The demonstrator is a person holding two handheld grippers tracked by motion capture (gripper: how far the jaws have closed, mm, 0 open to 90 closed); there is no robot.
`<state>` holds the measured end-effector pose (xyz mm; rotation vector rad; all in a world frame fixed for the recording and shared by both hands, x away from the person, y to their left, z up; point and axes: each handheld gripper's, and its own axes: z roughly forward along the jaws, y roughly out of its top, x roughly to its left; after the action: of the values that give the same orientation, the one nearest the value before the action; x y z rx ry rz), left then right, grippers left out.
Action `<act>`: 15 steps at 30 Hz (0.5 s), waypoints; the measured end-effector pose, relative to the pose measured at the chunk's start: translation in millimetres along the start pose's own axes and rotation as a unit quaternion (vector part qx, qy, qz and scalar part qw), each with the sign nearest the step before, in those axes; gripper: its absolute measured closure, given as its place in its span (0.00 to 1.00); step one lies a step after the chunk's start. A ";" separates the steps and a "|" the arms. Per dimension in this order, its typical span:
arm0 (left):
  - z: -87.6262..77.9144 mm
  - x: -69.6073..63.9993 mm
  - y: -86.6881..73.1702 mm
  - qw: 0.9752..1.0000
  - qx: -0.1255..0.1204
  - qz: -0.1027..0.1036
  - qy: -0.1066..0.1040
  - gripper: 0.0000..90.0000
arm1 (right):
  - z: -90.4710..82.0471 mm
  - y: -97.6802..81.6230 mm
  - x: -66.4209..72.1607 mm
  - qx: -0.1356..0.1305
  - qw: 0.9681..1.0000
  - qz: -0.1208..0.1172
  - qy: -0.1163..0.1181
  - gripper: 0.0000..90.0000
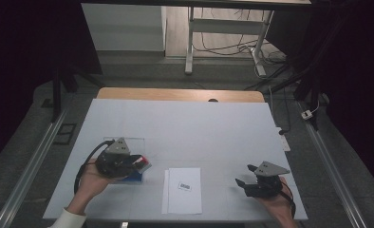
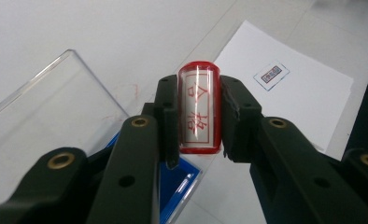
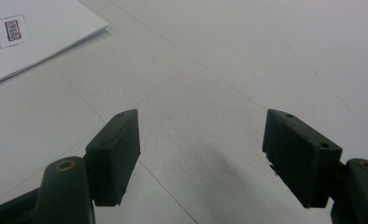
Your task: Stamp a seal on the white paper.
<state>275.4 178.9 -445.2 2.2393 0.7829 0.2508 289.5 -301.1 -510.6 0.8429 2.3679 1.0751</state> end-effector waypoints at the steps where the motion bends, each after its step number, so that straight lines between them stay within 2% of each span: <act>1: 1.5 -1.0 1.2 1.000 0.000 0.001 -0.001 0.78 | 0.0 0.0 0.0 0.000 1.000 0.000 0.000 0.30; 15: 24.8 -15.9 23.2 0.999 0.007 0.026 -0.025 0.78 | 0.2 -0.2 -0.4 0.001 1.000 -0.002 0.001 0.30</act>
<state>283.3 142.3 -445.6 2.2727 0.7026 0.2133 289.8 -301.4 -510.8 0.8393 2.3713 1.0723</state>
